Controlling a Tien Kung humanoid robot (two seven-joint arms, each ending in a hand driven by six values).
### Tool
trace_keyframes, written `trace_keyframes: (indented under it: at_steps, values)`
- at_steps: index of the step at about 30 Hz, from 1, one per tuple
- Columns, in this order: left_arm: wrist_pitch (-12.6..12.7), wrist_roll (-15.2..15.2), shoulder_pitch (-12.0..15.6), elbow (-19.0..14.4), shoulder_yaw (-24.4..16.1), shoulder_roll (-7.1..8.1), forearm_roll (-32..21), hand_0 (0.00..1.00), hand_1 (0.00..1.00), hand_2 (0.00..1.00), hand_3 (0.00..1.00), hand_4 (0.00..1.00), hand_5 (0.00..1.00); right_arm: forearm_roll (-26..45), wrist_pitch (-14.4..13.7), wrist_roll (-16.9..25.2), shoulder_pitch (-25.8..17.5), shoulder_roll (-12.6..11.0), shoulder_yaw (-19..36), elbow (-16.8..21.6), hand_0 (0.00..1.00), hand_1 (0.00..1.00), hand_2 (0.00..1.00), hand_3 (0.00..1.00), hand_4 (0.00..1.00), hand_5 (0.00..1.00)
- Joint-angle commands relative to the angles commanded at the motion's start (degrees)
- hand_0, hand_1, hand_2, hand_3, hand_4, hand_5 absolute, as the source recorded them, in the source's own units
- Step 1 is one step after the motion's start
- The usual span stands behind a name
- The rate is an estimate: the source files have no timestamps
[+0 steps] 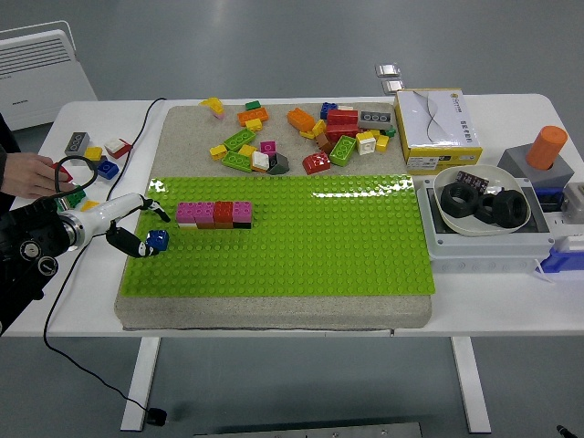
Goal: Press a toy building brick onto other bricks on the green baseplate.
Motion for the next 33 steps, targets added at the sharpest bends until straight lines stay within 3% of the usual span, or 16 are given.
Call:
trace_keyframes:
  at_steps: [10, 11, 22, 23, 33]
  values:
    - [1.2, -0.2, 0.1, 1.5, 0.8, -0.24, 1.2, 0.983, 0.998, 0.998, 0.675, 0.813, 0.002, 0.0, 0.0, 0.1, -0.1, 0.0, 0.0, 0.0, 0.521, 0.627, 0.741, 0.811, 0.888, 0.998]
    - [1.4, -0.2, 0.1, 1.7, 0.8, -0.32, 1.3, 0.982, 0.998, 0.998, 0.599, 0.777, 0.002, 0.0, 0.0, 0.1, -0.1, 0.0, -0.1, 0.0, 0.521, 0.626, 0.740, 0.810, 0.888, 0.998]
    - [3.5, -1.0, 0.5, 3.8, 1.1, -1.24, 1.3, 0.983, 0.998, 0.990, 0.553, 0.727, 0.002, 0.5, 0.0, 0.1, 0.2, 0.0, -0.6, 0.0, 0.520, 0.626, 0.741, 0.810, 0.889, 0.998]
    - [3.7, -1.1, 0.5, 3.9, 1.2, -1.31, 1.3, 0.969, 0.992, 0.955, 0.502, 0.773, 0.002, 0.5, 0.0, 0.1, 0.2, 0.0, -0.6, 0.0, 0.520, 0.626, 0.742, 0.810, 0.890, 0.998]
    - [5.3, -1.3, 1.0, 4.5, 1.3, -1.98, 0.4, 0.960, 0.979, 0.940, 0.498, 0.817, 0.002, 0.6, 0.0, 0.2, 0.3, 0.0, -0.8, 0.0, 0.520, 0.626, 0.742, 0.810, 0.890, 0.998]
